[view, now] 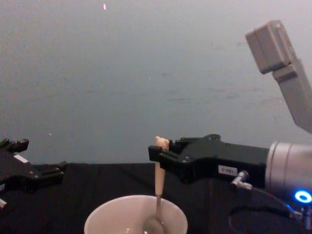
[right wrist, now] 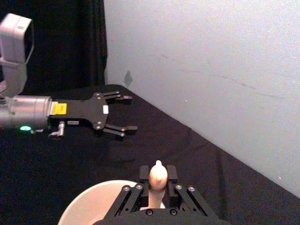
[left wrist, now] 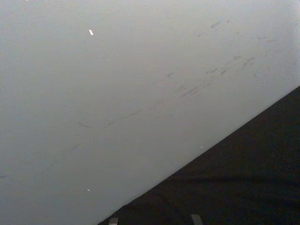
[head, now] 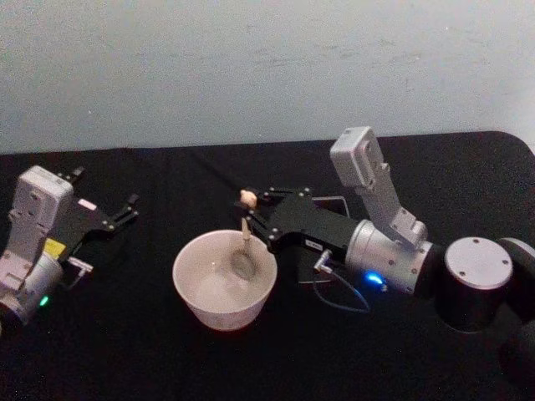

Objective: Pick up the stirring spoon with one hand, stir inside the cup, then place it back in its original position.

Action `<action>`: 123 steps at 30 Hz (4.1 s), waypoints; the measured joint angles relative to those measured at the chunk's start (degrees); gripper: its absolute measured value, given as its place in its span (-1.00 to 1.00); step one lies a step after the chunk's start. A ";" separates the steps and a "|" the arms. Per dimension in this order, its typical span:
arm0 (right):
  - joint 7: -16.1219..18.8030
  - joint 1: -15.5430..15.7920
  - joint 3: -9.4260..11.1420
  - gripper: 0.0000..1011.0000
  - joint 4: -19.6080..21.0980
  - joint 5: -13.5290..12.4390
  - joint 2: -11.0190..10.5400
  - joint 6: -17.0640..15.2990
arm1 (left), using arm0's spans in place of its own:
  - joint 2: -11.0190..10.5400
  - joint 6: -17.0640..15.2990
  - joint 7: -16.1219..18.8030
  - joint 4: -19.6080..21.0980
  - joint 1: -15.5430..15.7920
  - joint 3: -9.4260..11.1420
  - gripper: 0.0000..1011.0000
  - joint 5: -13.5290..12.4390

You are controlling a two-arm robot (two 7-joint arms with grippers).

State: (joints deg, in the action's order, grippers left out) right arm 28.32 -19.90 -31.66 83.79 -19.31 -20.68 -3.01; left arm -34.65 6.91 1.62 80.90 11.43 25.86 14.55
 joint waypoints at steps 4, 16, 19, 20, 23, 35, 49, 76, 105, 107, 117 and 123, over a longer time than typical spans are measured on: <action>0.66 1.38 0.47 -0.58 2.10 -0.44 -1.22 -0.42 | 0.00 0.00 0.00 0.00 0.00 0.00 0.98 0.00; 2.27 4.39 0.23 -0.58 7.16 -3.04 -2.97 -1.50 | 0.00 0.00 0.00 0.00 0.00 0.00 0.98 0.00; 2.11 4.39 0.06 -0.58 7.31 -3.40 -2.72 -1.55 | 0.00 0.00 0.00 0.00 0.00 0.00 0.98 0.00; 2.01 4.36 0.01 -0.58 7.32 -3.45 -2.64 -1.55 | 0.00 0.00 0.00 0.00 0.00 0.00 0.98 0.00; 1.64 4.09 -0.14 -0.58 7.29 -3.55 -2.23 -1.53 | 0.00 0.00 0.00 0.00 0.00 0.00 0.98 0.00; 0.65 3.55 0.35 -0.58 7.25 -4.50 -1.64 -1.18 | 0.00 0.00 0.00 0.00 0.00 0.00 0.98 0.00; 0.09 3.99 1.81 -0.58 9.13 -6.21 -2.60 -1.18 | 0.00 0.00 0.00 0.00 0.00 0.00 0.98 0.00; -3.75 7.85 11.11 -0.58 16.37 -13.64 -7.01 -0.04 | 0.00 0.00 0.00 0.00 0.00 0.00 0.98 0.00; -3.83 10.95 14.18 -0.58 15.88 -12.56 -11.26 0.78 | 0.00 0.00 0.00 0.00 0.00 0.00 0.98 0.00; -3.65 10.66 13.74 -0.58 15.20 -12.27 -11.07 0.55 | 0.00 0.00 0.00 0.00 0.00 0.00 0.98 0.00; -3.14 9.02 11.52 -0.58 11.39 -10.87 -9.81 -0.79 | 0.00 0.00 0.00 0.00 0.00 0.00 0.98 0.00; -2.96 8.20 10.52 -0.58 9.22 -10.62 -8.99 -1.69 | 0.00 0.00 0.00 0.00 0.00 0.00 0.98 0.00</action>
State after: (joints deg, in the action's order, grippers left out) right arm 25.35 -11.70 -21.15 93.01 -29.93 -29.67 -4.70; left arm -34.64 6.91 1.62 80.90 11.43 25.86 14.55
